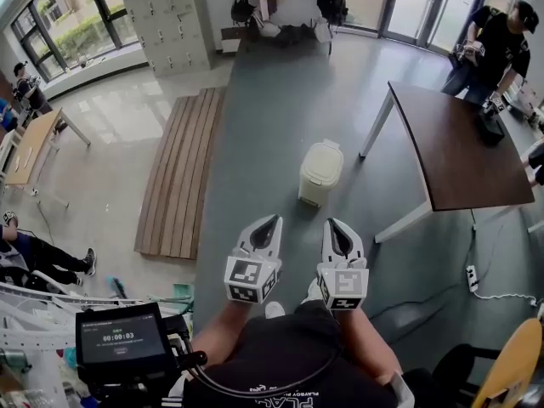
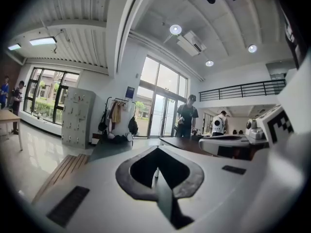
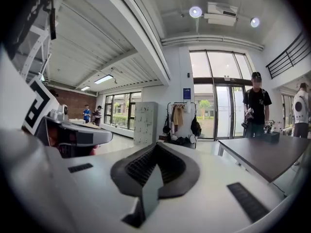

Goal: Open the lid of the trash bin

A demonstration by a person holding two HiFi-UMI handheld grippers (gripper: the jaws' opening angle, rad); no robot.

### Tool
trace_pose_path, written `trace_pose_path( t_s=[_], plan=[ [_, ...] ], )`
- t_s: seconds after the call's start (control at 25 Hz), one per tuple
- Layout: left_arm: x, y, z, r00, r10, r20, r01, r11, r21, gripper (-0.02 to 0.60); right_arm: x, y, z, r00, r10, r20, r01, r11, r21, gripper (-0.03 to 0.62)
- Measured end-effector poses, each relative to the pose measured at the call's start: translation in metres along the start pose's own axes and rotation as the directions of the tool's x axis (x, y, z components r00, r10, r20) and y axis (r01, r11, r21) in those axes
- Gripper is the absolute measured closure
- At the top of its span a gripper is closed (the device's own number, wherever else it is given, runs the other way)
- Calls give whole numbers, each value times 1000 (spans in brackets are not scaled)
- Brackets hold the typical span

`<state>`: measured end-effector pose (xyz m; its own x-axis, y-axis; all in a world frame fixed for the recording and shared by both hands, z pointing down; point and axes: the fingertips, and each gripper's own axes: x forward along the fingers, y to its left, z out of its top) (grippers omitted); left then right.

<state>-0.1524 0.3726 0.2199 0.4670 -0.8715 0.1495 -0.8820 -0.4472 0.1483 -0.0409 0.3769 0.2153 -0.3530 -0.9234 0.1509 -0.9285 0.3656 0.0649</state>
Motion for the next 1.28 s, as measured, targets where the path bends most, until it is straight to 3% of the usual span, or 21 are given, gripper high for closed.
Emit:
trace_pose_path(
  t_s=[0.16, 0.36, 0.8, 1.16, 1.28],
  plan=[
    [30, 19, -2, 1000, 7, -14, -7, 1000, 11, 583, 34, -11, -2, 1000, 4, -4, -4, 1000, -4, 592],
    [101, 25, -1, 999, 32, -38, -31, 999, 19, 583, 89, -61, -6, 1000, 27, -11, -27, 1000, 6, 592],
    [102, 22, 3, 999, 25, -35, -24, 1000, 21, 583, 82, -68, -4, 1000, 15, 1, -15, 1000, 18, 592],
    [259, 17, 24, 996, 56, -71, -53, 998, 43, 583, 190, -188, -1, 998, 58, 3, -58, 998, 36, 592],
    [286, 14, 29, 996, 50, -68, -47, 998, 47, 583, 206, -207, 2, 998, 67, 13, -68, 997, 33, 592]
  ],
)
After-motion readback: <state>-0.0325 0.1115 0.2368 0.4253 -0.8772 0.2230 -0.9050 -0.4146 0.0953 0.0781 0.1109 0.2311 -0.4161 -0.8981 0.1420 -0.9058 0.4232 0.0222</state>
